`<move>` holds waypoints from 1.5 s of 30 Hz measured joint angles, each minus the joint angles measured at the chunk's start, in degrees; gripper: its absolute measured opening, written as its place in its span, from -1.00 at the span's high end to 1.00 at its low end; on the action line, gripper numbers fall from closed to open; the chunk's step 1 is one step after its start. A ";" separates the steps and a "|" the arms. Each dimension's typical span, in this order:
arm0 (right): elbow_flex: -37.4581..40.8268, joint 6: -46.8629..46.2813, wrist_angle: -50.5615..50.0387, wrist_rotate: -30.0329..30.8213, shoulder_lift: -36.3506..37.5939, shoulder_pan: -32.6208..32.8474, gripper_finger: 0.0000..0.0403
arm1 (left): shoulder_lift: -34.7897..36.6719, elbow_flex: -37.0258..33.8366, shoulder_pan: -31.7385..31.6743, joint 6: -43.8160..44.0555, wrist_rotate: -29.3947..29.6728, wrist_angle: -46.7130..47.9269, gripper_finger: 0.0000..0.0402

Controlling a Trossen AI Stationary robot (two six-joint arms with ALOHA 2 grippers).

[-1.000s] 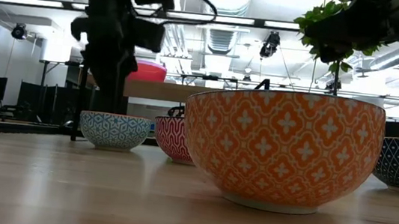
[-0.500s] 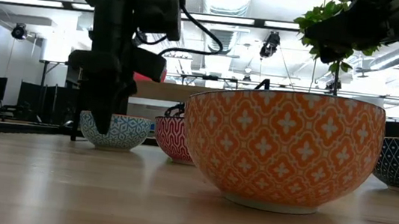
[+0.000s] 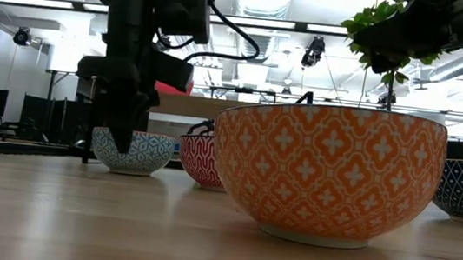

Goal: Place and stack bowls onto a shelf
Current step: Put the orange patterned bowl on the shelf

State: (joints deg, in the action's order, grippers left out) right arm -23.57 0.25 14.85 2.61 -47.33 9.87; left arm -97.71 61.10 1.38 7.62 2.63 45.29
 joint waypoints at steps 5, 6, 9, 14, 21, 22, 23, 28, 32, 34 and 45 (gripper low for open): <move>0.00 -0.03 -0.04 0.02 0.00 0.00 0.95 | 1.29 1.68 1.13 -0.84 -2.47 4.43 0.97; 0.00 -0.02 -0.02 0.02 0.00 0.00 0.95 | 1.70 2.50 1.48 -1.22 -2.98 5.81 0.98; 0.00 -0.02 -0.06 0.42 0.00 0.00 0.95 | 2.96 6.42 2.41 -3.05 -3.01 9.83 0.98; 0.02 -0.05 -0.14 0.46 -0.02 0.00 0.95 | 3.32 15.68 3.19 -6.89 -2.40 15.86 0.98; 0.02 -0.15 -1.29 0.57 -0.02 -0.02 0.95 | 2.16 26.77 2.71 -17.30 0.32 16.44 0.99; 0.02 -0.15 -1.29 0.57 -0.02 -0.02 0.95 | 1.87 28.06 2.40 -18.99 1.32 16.29 0.99; 0.02 -0.15 -1.27 0.59 -0.02 -0.02 0.95 | 1.55 29.43 1.97 -20.67 2.65 16.34 0.99; 0.02 -0.04 -1.20 0.58 -0.02 -0.04 0.95 | -0.12 34.67 -1.51 -27.79 6.35 14.09 0.99; 0.02 -0.04 -1.03 0.59 -0.02 -0.04 0.95 | -1.53 37.57 -5.47 -32.68 6.44 12.60 0.99; 0.02 -0.02 -1.02 0.57 -0.02 -0.02 0.95 | -2.76 39.01 -7.56 -34.10 6.46 11.81 0.99; -0.11 0.37 -0.96 0.63 -0.02 -0.02 0.95 | -9.00 40.50 -15.95 -39.82 6.48 4.21 0.98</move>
State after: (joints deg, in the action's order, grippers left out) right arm -23.68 0.62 13.89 3.25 -47.35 9.85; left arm -106.70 101.60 -14.57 -32.20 9.10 49.50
